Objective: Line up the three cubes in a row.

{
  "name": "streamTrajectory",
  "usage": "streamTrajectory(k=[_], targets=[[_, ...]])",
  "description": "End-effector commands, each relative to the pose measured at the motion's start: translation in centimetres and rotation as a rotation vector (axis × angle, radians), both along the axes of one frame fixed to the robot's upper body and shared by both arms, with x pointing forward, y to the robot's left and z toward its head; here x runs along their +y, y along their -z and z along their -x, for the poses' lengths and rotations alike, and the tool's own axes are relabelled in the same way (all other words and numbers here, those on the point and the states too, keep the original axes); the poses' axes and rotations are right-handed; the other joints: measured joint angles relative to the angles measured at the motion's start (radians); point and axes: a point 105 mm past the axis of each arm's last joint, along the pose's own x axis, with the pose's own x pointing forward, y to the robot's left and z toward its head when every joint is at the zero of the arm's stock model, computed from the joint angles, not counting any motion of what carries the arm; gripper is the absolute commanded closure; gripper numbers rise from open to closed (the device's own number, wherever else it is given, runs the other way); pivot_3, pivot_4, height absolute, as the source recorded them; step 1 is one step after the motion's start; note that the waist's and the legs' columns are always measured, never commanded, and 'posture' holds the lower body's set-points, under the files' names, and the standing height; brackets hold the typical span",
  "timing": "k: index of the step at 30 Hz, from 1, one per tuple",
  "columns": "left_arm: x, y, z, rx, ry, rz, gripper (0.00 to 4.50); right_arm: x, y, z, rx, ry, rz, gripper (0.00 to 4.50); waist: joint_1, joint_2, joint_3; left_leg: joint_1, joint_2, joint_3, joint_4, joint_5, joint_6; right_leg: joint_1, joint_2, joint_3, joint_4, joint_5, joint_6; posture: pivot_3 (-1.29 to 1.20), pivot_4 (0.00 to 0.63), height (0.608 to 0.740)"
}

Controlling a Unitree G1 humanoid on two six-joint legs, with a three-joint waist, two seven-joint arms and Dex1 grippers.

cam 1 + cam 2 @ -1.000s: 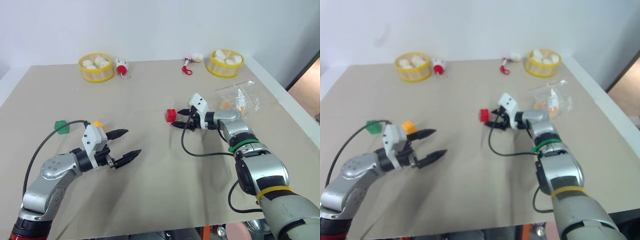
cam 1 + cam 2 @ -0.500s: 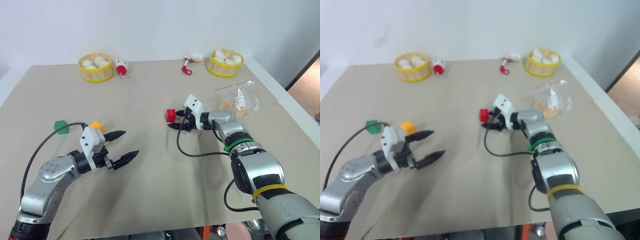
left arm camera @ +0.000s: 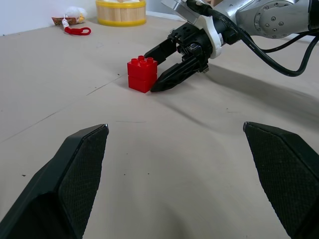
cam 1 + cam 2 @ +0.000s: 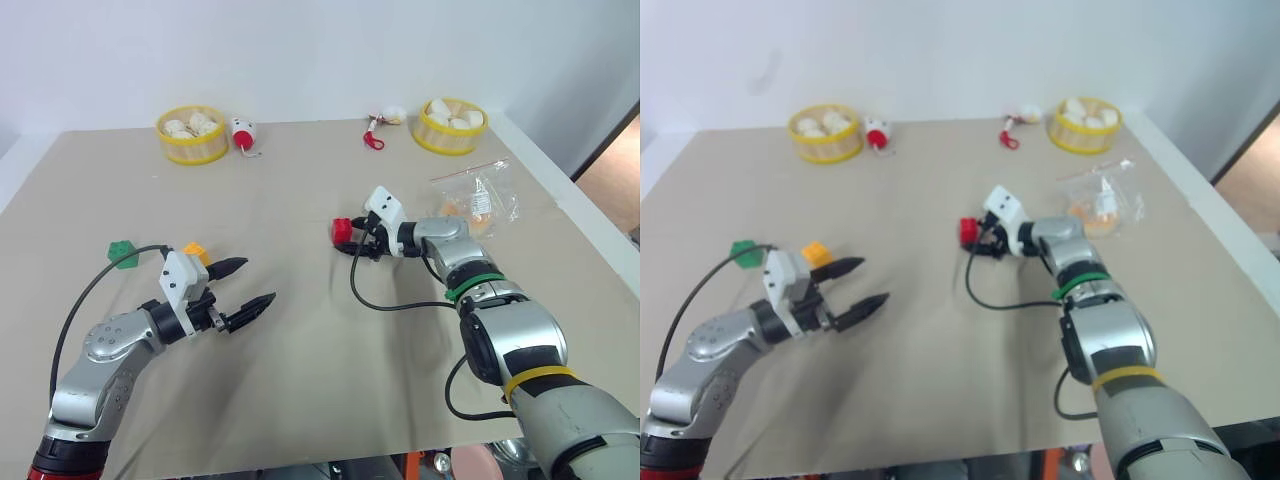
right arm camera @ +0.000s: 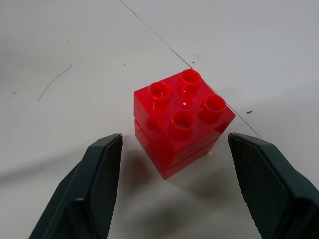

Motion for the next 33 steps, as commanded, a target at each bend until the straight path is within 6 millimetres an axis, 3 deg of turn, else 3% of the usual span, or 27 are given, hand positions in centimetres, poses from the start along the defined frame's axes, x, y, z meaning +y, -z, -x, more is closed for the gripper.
streamTrajectory(k=[1, 5, 6, 20, 25, 30, 33], targets=[[-0.1, -1.2, 0.0, -0.056, 0.0, 0.009, 0.0, 0.6, -2.1, -0.3, -0.053, -0.024, -0.035, 1.85, 0.0, 0.0, 0.0, 0.0, 0.0, 0.0, 0.0, 0.0, 0.0, 0.0, 0.0, 0.0, 0.0, 0.0, 0.0, 0.0, 0.15, 0.74], [-0.2, -1.2, 0.0, -0.06, -0.003, 0.009, 0.0, 0.9, -2.2, -0.2, -0.051, -0.038, -0.04, 3.24, 0.0, 0.0, 0.0, 0.0, 0.0, 0.0, 0.0, 0.0, 0.0, 0.0, 0.0, 0.0, 0.0, 0.0, 0.0, 0.0, 0.15, 0.74], [-0.2, -1.2, 0.0, -0.061, -0.004, 0.01, 0.0, 0.9, -2.2, -0.2, -0.051, -0.039, -0.04, 3.35, 0.0, 0.0, 0.0, 0.0, 0.0, 0.0, 0.0, 0.0, 0.0, 0.0, 0.0, 0.0, 0.0, 0.0, 0.0, 0.0, 0.15, 0.74], [-0.2, -1.2, -0.3, -0.069, -0.012, 0.016, 0.0, -0.1, -3.4, -0.5, -0.072, -0.021, -0.055, 3.35, 0.0, 0.0, 0.0, 0.0, 0.0, 0.0, 0.0, 0.0, 0.0, 0.0, 0.0, 0.0, 0.0, 0.0, 0.0, 0.0, 0.15, 0.74], [-0.2, -1.1, -0.1, -0.059, 0.001, 0.017, 0.0, -2.0, -4.5, 2.6, 0.042, -0.264, -0.064, 3.35, 0.002, 0.0, 0.0, 0.0, 0.0, 0.0, 0.0, 0.0, 0.0, 0.0, 0.0, 0.0, 0.0, 0.0, 0.0, 0.0, 0.15, 0.74], [0.0, -1.0, -0.3, -0.05, 0.024, 0.003, 0.0, -4.3, -2.6, 5.9, 0.121, -0.436, 0.106, 3.35, 0.005, 0.0, 0.0, 0.0, 0.0, 0.0, 0.0, 0.0, 0.0, 0.0, 0.0, -0.001, 0.0, -0.001, 0.0, 0.0, 0.15, 0.74], [-0.1, -1.1, -0.4, -0.05, 0.038, 0.0, 0.0, -4.4, -1.9, 6.5, 0.107, -0.447, 0.15, 3.35, 0.002, 0.0, 0.0, 0.001, 0.0, 0.0, 0.0, 0.0, 0.0, 0.0, 0.0, 0.0, 0.0, -0.001, -0.001, 0.0, 0.15, 0.74]])
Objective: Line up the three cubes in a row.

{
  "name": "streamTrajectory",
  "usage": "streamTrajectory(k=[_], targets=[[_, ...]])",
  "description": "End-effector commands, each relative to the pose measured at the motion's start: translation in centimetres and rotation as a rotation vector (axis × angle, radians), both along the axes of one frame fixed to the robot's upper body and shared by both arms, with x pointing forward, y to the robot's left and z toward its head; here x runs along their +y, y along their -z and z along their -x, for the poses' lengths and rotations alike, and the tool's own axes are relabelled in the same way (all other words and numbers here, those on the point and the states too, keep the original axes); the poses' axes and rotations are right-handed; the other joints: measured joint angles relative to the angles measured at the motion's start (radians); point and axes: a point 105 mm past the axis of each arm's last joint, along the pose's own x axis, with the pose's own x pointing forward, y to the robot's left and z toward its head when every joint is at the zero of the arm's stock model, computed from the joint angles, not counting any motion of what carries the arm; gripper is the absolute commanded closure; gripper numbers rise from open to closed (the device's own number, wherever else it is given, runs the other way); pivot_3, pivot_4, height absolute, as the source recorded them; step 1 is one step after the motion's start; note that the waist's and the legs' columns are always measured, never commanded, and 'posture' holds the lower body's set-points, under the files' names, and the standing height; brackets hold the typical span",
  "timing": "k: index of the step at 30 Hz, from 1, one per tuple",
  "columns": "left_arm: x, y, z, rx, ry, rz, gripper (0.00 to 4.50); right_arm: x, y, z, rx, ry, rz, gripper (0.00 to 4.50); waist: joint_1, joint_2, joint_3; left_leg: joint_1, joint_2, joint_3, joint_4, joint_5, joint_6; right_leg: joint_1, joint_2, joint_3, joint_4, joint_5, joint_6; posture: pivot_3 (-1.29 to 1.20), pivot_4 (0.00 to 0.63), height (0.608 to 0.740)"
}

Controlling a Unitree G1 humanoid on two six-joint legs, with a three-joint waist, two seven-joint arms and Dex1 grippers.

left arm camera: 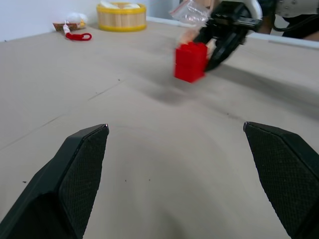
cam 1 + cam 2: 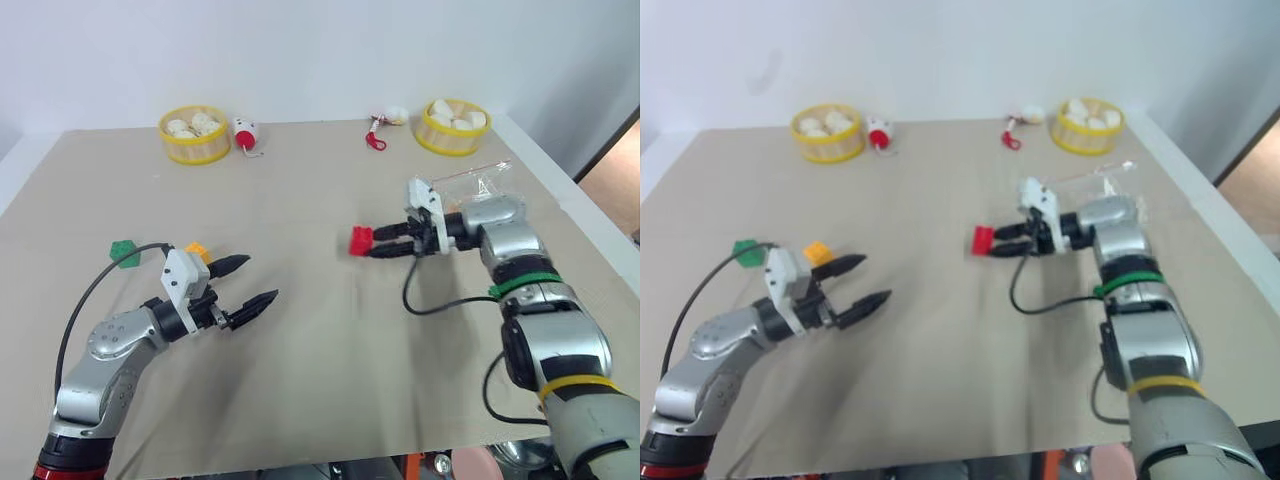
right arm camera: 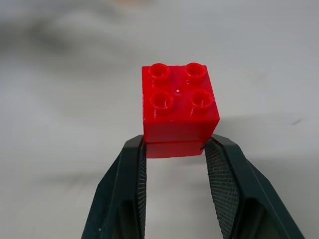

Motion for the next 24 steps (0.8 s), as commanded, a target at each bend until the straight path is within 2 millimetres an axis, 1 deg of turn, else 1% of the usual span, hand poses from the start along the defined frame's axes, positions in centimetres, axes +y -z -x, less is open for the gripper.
streamTrajectory(k=[1, 6, 10, 13, 20, 24], targets=[[-0.1, -1.0, -0.2, -0.045, 0.024, -0.002, 0.0, 0.7, -0.7, 0.8, -0.036, -0.088, 0.028, 3.35, -0.004, 0.0, 0.0, 0.0, 0.0, 0.0, 0.0, 0.0, 0.0, 0.0, 0.0, 0.0, 0.0, 0.0, 0.0, 0.0, 0.15, 0.74], [-0.5, -1.1, -0.2, -0.042, 0.047, -0.002, 0.0, 1.5, 0.4, 1.6, -0.069, -0.114, 0.034, 3.35, -0.004, 0.0, 0.0, 0.0, 0.0, 0.0, 0.001, 0.0, 0.0, 0.0, 0.001, 0.0, 0.001, 0.001, 0.0, 0.0, 0.15, 0.74], [-0.5, -0.9, 0.2, -0.03, 0.067, 0.008, 0.0, 1.4, 0.9, 2.9, -0.048, -0.149, 0.031, 3.35, 0.001, 0.0, 0.0, 0.0, 0.0, 0.0, 0.001, 0.0, 0.0, 0.0, 0.0, 0.0, 0.001, 0.001, 0.0, 0.0, 0.15, 0.74], [-0.6, -0.7, 0.7, -0.024, 0.097, 0.006, 0.0, 1.4, 1.2, 3.5, -0.04, -0.162, 0.039, 3.35, 0.001, 0.0, 0.0, 0.0, 0.0, 0.0, 0.001, 0.0, 0.0, 0.0, 0.0, 0.001, 0.001, 0.0, 0.0, 0.0, 0.15, 0.74], [0.3, -0.8, 0.8, -0.026, 0.109, -0.026, 0.0, 1.7, 1.2, 3.3, -0.062, -0.145, 0.031, 3.35, 0.001, 0.0, 0.0, 0.0, 0.0, 0.0, 0.001, 0.0, 0.0, 0.0, 0.0, 0.0, 0.001, 0.0, 0.0, 0.0, 0.15, 0.74], [0.4, -0.8, 0.8, -0.026, 0.108, -0.033, 0.0, 1.7, 1.4, 3.2, -0.063, -0.139, 0.028, 3.35, 0.001, 0.0, 0.0, 0.0, 0.0, 0.0, 0.001, 0.0, 0.0, 0.0, 0.0, 0.0, 0.001, 0.0, 0.0, 0.0, 0.15, 0.74]])
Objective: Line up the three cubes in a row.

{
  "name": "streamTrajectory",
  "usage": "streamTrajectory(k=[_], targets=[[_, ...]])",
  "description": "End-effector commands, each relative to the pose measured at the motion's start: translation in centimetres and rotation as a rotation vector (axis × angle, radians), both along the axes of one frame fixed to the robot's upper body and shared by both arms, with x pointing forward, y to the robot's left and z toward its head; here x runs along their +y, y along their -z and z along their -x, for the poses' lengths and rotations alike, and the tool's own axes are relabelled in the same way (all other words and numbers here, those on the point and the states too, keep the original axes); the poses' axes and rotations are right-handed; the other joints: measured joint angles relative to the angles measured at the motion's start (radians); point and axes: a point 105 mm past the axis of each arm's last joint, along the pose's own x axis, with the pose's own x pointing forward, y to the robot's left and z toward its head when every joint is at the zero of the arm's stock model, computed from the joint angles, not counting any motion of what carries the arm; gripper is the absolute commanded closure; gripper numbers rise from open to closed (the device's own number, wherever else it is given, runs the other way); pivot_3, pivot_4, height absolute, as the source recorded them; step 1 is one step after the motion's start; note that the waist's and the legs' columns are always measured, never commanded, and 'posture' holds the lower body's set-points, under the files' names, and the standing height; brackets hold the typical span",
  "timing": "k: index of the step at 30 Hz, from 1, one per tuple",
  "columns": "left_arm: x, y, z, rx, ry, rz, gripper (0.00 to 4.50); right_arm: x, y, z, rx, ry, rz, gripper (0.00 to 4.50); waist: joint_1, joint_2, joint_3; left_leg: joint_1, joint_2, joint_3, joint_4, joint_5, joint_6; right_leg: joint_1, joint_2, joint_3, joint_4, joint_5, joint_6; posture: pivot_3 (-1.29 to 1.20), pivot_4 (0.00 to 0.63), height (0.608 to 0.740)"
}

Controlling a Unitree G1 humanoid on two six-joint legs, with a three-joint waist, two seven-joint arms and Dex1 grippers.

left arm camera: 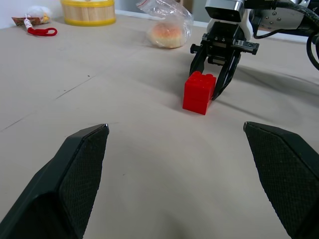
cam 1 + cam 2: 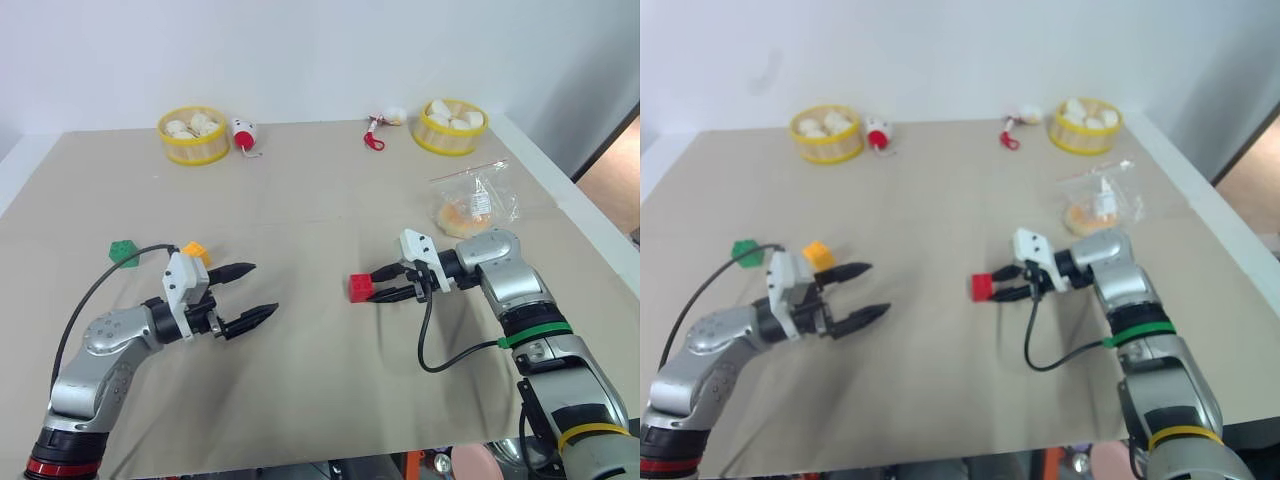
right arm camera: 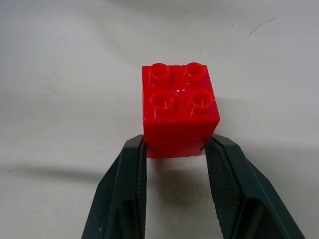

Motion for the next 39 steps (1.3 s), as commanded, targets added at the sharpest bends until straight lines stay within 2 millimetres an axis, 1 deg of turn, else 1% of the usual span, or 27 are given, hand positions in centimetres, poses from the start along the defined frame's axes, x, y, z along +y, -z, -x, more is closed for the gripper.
streamTrajectory(k=[1, 6, 14, 18, 20, 24, 26, 27, 31, 34, 38, 39], targets=[[0.4, -0.9, 0.0, -0.041, -0.002, 0.0, 0.0, 0.4, -0.6, 0.1, -0.03, -0.023, -0.013, 3.35, 0.0, 0.0, 0.0, 0.0, 0.0, 0.0, 0.0, 0.0, 0.0, 0.0, 0.0, 0.0, 0.0, 0.0, 0.0, 0.0, 0.15, 0.74], [0.3, -0.6, 0.0, -0.037, 0.001, -0.003, 0.0, 0.4, -0.3, 0.1, -0.023, -0.017, -0.011, 3.35, 0.0, 0.0, 0.0, 0.0, 0.0, 0.0, 0.0, 0.0, 0.0, 0.0, 0.0, 0.0, 0.0, 0.0, 0.0, 0.0, 0.15, 0.74], [0.4, -0.2, -0.2, -0.035, -0.001, -0.003, 0.0, -0.3, -0.3, -0.2, -0.022, 0.005, 0.001, 3.35, 0.0, 0.0, 0.0, 0.0, 0.0, 0.0, 0.0, 0.0, 0.0, 0.0, 0.0, 0.0, 0.0, 0.0, 0.0, 0.0, 0.15, 0.74], [0.5, 0.0, -0.2, -0.039, 0.003, -0.018, 0.0, -0.3, -0.3, -0.3, -0.028, 0.007, 0.0, 3.35, 0.0, 0.0, 0.0, 0.0, 0.0, 0.0, 0.0, 0.0, 0.0, 0.0, 0.0, 0.0, 0.0, 0.0, 0.0, 0.0, 0.15, 0.74], [0.5, 0.0, -0.3, -0.043, 0.003, -0.015, 0.0, -0.1, -0.4, -0.6, -0.034, 0.021, -0.015, 2.33, 0.0, 0.0, 0.0, 0.0, 0.0, 0.0, 0.0, 0.0, 0.0, 0.0, 0.0, 0.0, 0.0, 0.0, 0.0, 0.0, 0.15, 0.74], [0.4, 0.0, -0.3, -0.047, 0.007, -0.019, 0.0, -0.2, -0.3, -0.8, -0.031, 0.032, -0.007, 0.98, 0.0, 0.0, 0.0, 0.0, 0.0, 0.0, 0.0, 0.0, 0.0, 0.0, 0.0, 0.0, 0.0, 0.0, 0.0, 0.0, 0.15, 0.74], [0.5, 0.0, -0.3, -0.047, 0.006, -0.019, 0.0, -0.6, -0.1, -0.7, -0.023, 0.035, 0.018, 0.26, 0.0, 0.0, 0.0, 0.0, 0.0, 0.0, 0.0, 0.0, 0.0, 0.0, 0.0, 0.0, 0.0, 0.0, 0.0, 0.0, 0.15, 0.74], [0.5, 0.0, -0.3, -0.048, 0.006, -0.019, 0.0, -0.7, 0.0, -0.7, -0.017, 0.031, 0.025, 0.02, 0.0, 0.0, 0.0, 0.0, 0.0, 0.0, 0.0, 0.0, 0.0, 0.0, 0.0, 0.0, 0.0, 0.0, 0.0, 0.0, 0.15, 0.74], [0.6, 0.0, -0.3, -0.049, 0.003, -0.019, 0.0, -2.1, -0.5, -0.5, -0.001, 0.029, 0.064, 0.02, 0.001, 0.0, 0.0, 0.0, 0.0, 0.0, 0.001, 0.0, 0.0, 0.0, 0.0, 0.0, 0.0, 0.0, 0.001, 0.0, 0.15, 0.74], [0.8, 0.0, -0.1, -0.05, -0.019, -0.013, 0.0, -3.6, -1.2, -0.8, -0.015, 0.05, 0.105, 0.02, 0.002, 0.0, 0.0, 0.0, 0.0, 0.001, 0.001, 0.0, 0.0, 0.0, -0.001, 0.0, 0.0, 0.0, 0.001, 0.0, 0.15, 0.74], [0.9, -0.1, 0.0, -0.051, -0.031, -0.009, 0.0, -4.2, -1.5, -1.0, -0.022, 0.057, 0.113, 0.02, 0.002, -0.001, 0.0, 0.0, 0.0, 0.001, 0.001, 0.0, 0.0, 0.0, -0.001, 0.0, 0.0, 0.0, 0.0, 0.0, 0.15, 0.74], [1.3, 0.6, -0.3, -0.038, -0.119, -0.034, 0.0, -5.2, -3.0, -2.0, -0.079, 0.113, 0.106, 0.02, 0.0, 0.0, 0.0, 0.0, 0.0, 0.001, 0.001, 0.0, 0.0, 0.0, -0.001, 0.0, 0.0, 0.0, 0.0, 0.0, 0.15, 0.74]])
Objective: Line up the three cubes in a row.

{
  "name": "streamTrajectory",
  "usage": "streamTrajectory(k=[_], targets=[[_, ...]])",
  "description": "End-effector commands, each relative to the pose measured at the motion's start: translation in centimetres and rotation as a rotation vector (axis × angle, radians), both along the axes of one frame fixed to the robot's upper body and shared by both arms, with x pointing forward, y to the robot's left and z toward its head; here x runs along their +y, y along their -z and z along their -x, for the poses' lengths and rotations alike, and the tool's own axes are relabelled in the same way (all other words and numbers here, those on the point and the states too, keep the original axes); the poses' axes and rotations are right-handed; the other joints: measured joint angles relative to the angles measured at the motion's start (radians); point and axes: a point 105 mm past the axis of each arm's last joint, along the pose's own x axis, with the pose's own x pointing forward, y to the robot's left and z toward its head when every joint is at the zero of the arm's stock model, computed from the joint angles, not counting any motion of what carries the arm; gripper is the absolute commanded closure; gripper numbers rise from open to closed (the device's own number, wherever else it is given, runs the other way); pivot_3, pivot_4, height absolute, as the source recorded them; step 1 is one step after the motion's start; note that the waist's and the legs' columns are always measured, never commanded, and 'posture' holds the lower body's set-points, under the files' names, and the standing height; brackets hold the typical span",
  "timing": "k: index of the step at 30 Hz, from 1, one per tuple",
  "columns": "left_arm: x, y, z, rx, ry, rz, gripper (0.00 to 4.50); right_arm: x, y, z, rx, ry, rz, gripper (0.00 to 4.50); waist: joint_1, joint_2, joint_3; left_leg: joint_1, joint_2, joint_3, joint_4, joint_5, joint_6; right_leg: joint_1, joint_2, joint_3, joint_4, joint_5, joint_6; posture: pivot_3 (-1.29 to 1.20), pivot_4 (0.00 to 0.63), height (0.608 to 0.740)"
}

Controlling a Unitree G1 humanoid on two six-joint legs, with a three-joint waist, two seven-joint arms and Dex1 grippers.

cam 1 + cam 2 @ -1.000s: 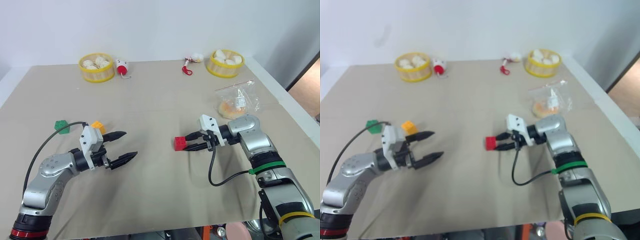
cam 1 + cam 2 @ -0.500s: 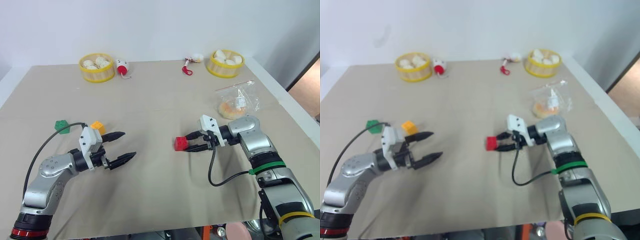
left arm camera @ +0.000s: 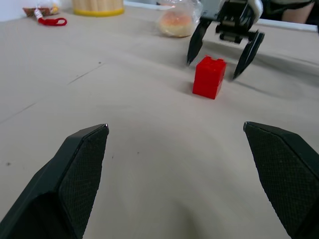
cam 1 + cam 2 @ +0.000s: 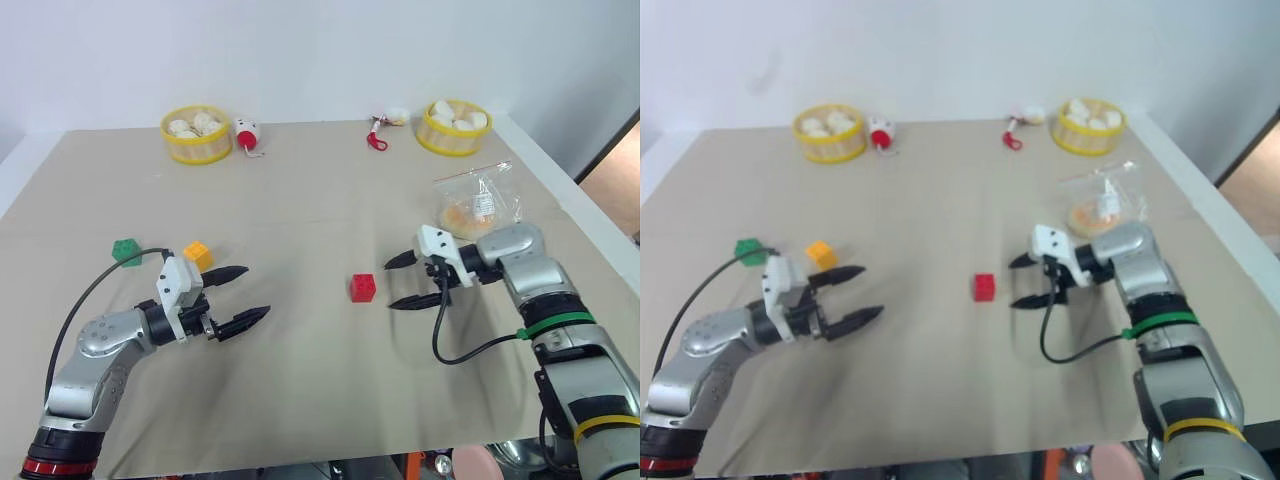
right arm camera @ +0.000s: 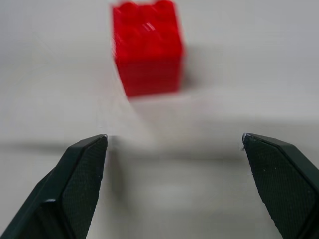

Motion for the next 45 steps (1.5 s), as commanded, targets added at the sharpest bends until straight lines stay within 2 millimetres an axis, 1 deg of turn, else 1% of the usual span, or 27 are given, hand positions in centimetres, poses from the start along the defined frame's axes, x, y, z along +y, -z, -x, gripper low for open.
streamTrajectory(k=[1, 2, 3, 5, 6, 8, 10, 12, 15, 17, 19, 20, 23, 25, 28, 31, 35, 38, 45], targets=[[0.8, 0.1, -0.2, -0.029, -0.169, -0.043, 0.0, -1.8, -3.9, -1.7, -0.127, 0.065, -0.012, 0.02, -0.004, 0.001, 0.001, 0.0, 0.0, 0.0, 0.0, 0.0, 0.0, 0.0, 0.0, 0.0, 0.0, 0.0, 0.0, 0.0, 0.15, 0.74], [1.4, 0.7, -0.3, -0.01, -0.249, -0.054, 0.0, -2.3, -5.6, -2.4, -0.182, 0.107, -0.039, 0.02, -0.006, 0.002, 0.001, 0.0, 0.0, 0.002, -0.001, 0.0, 0.0, -0.001, 0.0, 0.001, 0.0, 0.0, 0.0, 0.0, 0.15, 0.74], [1.7, 1.1, -0.2, 0.002, -0.299, -0.06, 0.0, -2.6, -6.6, -2.8, -0.215, 0.13, -0.059, 0.02, -0.008, 0.002, 0.001, 0.0, 0.0, 0.003, -0.001, 0.0, 0.0, -0.001, 0.0, 0.003, 0.0, 0.0, 0.0, 0.0, 0.15, 0.74], [2.5, 1.3, -0.2, 0.044, -0.423, -0.008, 0.0, -1.6, -10.6, -4.3, -0.321, 0.191, -0.218, 0.02, -0.01, 0.002, 0.002, 0.001, 0.0, 0.004, -0.001, 0.0, 0.0, -0.002, -0.001, 0.004, 0.0, 0.0, 0.001, 0.0, 0.15, 0.74], [2.8, 1.2, -0.1, 0.055, -0.469, 0.012, 0.0, -1.1, -12.1, -4.8, -0.349, 0.214, -0.292, 0.02, -0.011, 0.001, 0.002, 0.001, 0.0, 0.004, -0.002, 0.0, 0.0, -0.002, 0.0, 0.004, 0.0, 0.0, 0.001, 0.0, 0.15, 0.74], [3.4, 0.8, 0.1, 0.076, -0.568, 0.064, 0.0, 0.1, -14.2, -5.3, -0.378, 0.231, -0.408, 0.02, -0.013, -0.001, 0.002, 0.001, 0.001, 0.004, -0.002, 0.0, 0.0, -0.002, 0.0, 0.004, 0.0, 0.001, 0.0, 0.0, 0.15, 0.74], [4.0, 0.4, 0.4, 0.096, -0.667, 0.116, 0.0, 1.8, -15.2, -5.4, -0.382, 0.204, -0.484, 0.02, -0.012, -0.004, 0.0, 0.002, 0.002, 0.003, -0.002, 0.0, 0.0, -0.001, 0.002, 0.003, 0.0, 0.001, 0.0, 0.0, 0.15, 0.74], [4.6, -0.2, 0.7, 0.094, -0.754, 0.145, 0.0, 3.4, -15.2, -5.3, -0.385, 0.178, -0.529, 0.02, -0.012, -0.005, -0.001, 0.002, 0.002, 0.002, -0.002, 0.0, 0.0, 0.0, 0.002, 0.002, 0.0, 0.001, 0.0, 0.0, 0.15, 0.74], [6.0, -1.4, 0.9, 0.068, -0.892, 0.227, 0.0, 5.6, -14.4, -5.0, -0.368, 0.129, -0.564, 0.02, -0.007, -0.005, -0.001, 0.0, 0.001, 0.002, -0.001, 0.0, 0.0, -0.001, 0.001, 0.003, 0.0, 0.001, 0.0, 0.0, 0.15, 0.74], [8.0, -1.9, 1.0, 0.044, -1.029, 0.279, 0.0, 7.5, -13.7, -4.2, -0.329, 0.063, -0.582, 0.02, -0.005, -0.005, -0.001, 0.0, 0.001, 0.002, -0.001, 0.0, 0.0, -0.001, 0.001, 0.003, 0.0, 0.001, 0.001, 0.0, 0.15, 0.74], [9.5, -2.0, 1.3, 0.026, -1.133, 0.3, 0.0, 9.0, -13.2, -3.4, -0.305, 0.009, -0.586, 0.02, -0.004, -0.005, -0.001, 0.0, 0.001, 0.002, -0.001, 0.0, 0.0, -0.001, 0.001, 0.003, 0.0, 0.002, 0.003, 0.0, 0.15, 0.74], [9.9, -2.1, 1.5, 0.017, -1.163, 0.302, 0.0, 9.4, -13.0, -3.2, -0.301, -0.006, -0.586, 0.02, -0.004, -0.005, -0.001, 0.0, 0.001, 0.002, -0.001, 0.0, 0.0, -0.001, 0.001, 0.002, 0.0, 0.002, 0.003, 0.0, 0.15, 0.74], [13.3, -1.7, 2.2, 0.009, -1.382, 0.305, 0.0, 11.1, -12.5, -2.2, -0.281, -0.064, -0.596, 0.02, -0.004, -0.005, -0.001, 0.0, 0.001, 0.002, -0.001, 0.0, 0.0, -0.001, 0.001, 0.002, 0.0, 0.002, 0.002, 0.0, 0.15, 0.74], [14.7, -1.4, 2.6, 0.011, -1.452, 0.275, 0.0, 11.7, -12.4, -1.9, -0.274, -0.074, -0.607, 0.02, -0.003, -0.005, -0.001, 0.0, 0.001, 0.001, -0.001, 0.0, 0.0, -0.001, 0.002, 0.002, 0.0, 0.002, 0.002, 0.0, 0.15, 0.74], [15.8, -0.9, 2.6, 0.025, -1.489, 0.223, 0.0, 12.0, -12.1, -1.7, -0.268, -0.086, -0.602, 0.02, -0.003, -0.005, -0.001, 0.0, 0.001, 0.001, 0.0, 0.0, 0.0, -0.001, 0.002, 0.002, 0.0, 0.002, 0.002, 0.0, 0.15, 0.74], [16.9, 0.2, 1.9, 0.064, -1.502, 0.14, 0.0, 12.6, -12.1, -1.3, -0.265, -0.109, -0.605, 0.02, -0.003, -0.005, -0.001, 0.0, 0.001, 0.002, 0.0, 0.0, 0.0, -0.001, 0.002, 0.002, 0.0, 0.002, 0.002, 0.0, 0.15, 0.74], [17.4, 0.5, 0.8, 0.072, -1.481, 0.095, 0.0, 13.0, -12.1, -0.9, -0.263, -0.126, -0.611, 0.02, -0.002, -0.005, -0.001, 0.0, 0.002, 0.001, 0.0, 0.0, 0.0, -0.001, 0.002, 0.002, 0.0, 0.002, 0.001, 0.0, 0.15, 0.74], [17.9, 0.9, -0.6, 0.097, -1.461, 0.088, 0.0, 13.1, -11.6, -0.6, -0.254, -0.133, -0.602, 0.02, -0.002, -0.006, -0.001, 0.0, 0.002, 0.001, 0.0, 0.0, 0.0, -0.001, 0.002, 0.001, 0.0, 0.002, 0.001, 0.0, 0.15, 0.74], [18.0, 0.9, -3.1, 0.107, -1.392, 0.055, 0.0, 13.0, -11.1, -0.4, -0.257, -0.122, -0.597, 0.02, -0.001, -0.006, -0.001, -0.001, 0.002, 0.001, -0.001, -0.001, -0.001, -0.002, 0.002, 0.001, 0.0, 0.001, 0.001, 0.0, 0.15, 0.74]])
